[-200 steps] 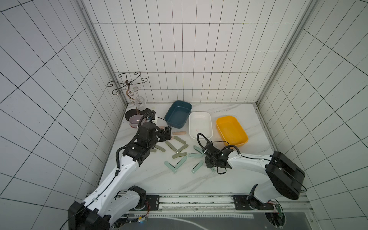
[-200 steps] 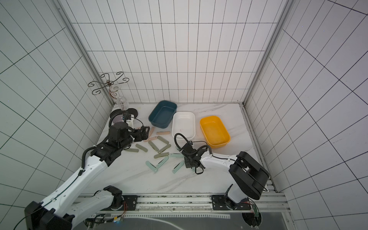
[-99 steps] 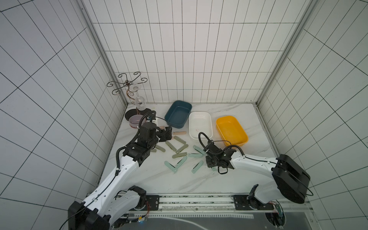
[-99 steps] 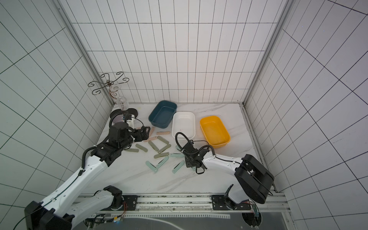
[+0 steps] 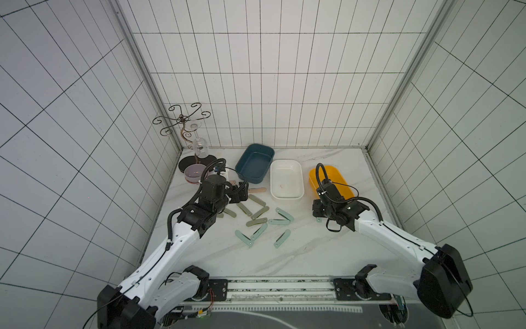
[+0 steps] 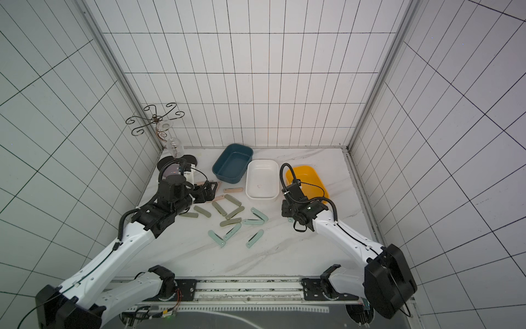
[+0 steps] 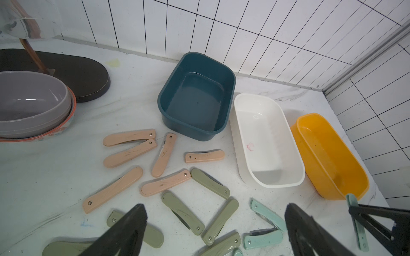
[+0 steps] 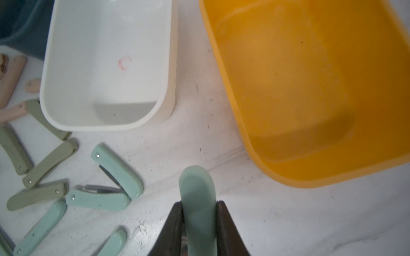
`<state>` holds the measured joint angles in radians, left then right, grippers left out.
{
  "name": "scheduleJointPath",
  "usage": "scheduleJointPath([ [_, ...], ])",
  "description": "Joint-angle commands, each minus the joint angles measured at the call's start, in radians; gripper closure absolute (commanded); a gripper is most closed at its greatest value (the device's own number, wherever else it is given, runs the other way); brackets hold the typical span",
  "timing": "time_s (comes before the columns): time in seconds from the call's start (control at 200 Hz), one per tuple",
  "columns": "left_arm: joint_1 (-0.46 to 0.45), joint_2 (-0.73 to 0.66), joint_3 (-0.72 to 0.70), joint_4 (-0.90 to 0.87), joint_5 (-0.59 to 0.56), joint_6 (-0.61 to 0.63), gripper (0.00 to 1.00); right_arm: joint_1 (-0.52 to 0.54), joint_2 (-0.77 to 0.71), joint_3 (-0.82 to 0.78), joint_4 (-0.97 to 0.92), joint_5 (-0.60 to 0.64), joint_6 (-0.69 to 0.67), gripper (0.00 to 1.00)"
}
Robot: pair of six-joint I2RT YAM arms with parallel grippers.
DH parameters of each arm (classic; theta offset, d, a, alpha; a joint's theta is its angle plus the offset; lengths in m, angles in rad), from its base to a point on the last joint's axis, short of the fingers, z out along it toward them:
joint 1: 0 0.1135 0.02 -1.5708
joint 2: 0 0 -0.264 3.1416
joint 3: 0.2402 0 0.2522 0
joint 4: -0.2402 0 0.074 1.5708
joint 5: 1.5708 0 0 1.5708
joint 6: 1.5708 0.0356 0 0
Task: Place the fruit knives into the storage box by color
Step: Pick up the fruit knife from the center of the board, then place the fruit knife in the storage box.
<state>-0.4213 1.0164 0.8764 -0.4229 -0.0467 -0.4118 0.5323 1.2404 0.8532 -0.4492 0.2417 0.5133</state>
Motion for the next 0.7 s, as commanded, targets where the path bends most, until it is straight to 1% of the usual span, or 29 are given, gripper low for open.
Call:
scheduleJointPath([
  [0.0,-0.009,0.007,0.035,0.019,0.004,-0.012,0.03,-0.089,0.010,0.146,-0.011,-0.022,-0.064,0.76],
  [0.145,-0.018,0.020,0.038,0.027,0.002,-0.013,0.03,-0.240,0.053,0.195,0.054,-0.095,-0.062,0.76],
  [0.25,-0.030,0.037,0.047,0.030,0.001,-0.012,0.03,-0.339,0.115,0.217,0.133,-0.181,-0.005,0.76],
  [0.325,-0.038,0.046,0.053,0.030,-0.003,-0.011,0.03,-0.388,0.165,0.225,0.201,-0.227,0.056,0.76],
  [0.43,-0.044,0.054,0.059,0.030,-0.010,-0.010,0.03,-0.439,0.241,0.231,0.285,-0.284,0.167,0.76],
  [0.51,-0.046,0.057,0.060,0.032,-0.013,-0.010,0.03,-0.457,0.289,0.225,0.351,-0.309,0.262,0.76],
  [0.695,-0.050,0.065,0.064,0.036,-0.016,-0.011,0.03,-0.462,0.380,0.237,0.435,-0.296,0.462,0.75],
])
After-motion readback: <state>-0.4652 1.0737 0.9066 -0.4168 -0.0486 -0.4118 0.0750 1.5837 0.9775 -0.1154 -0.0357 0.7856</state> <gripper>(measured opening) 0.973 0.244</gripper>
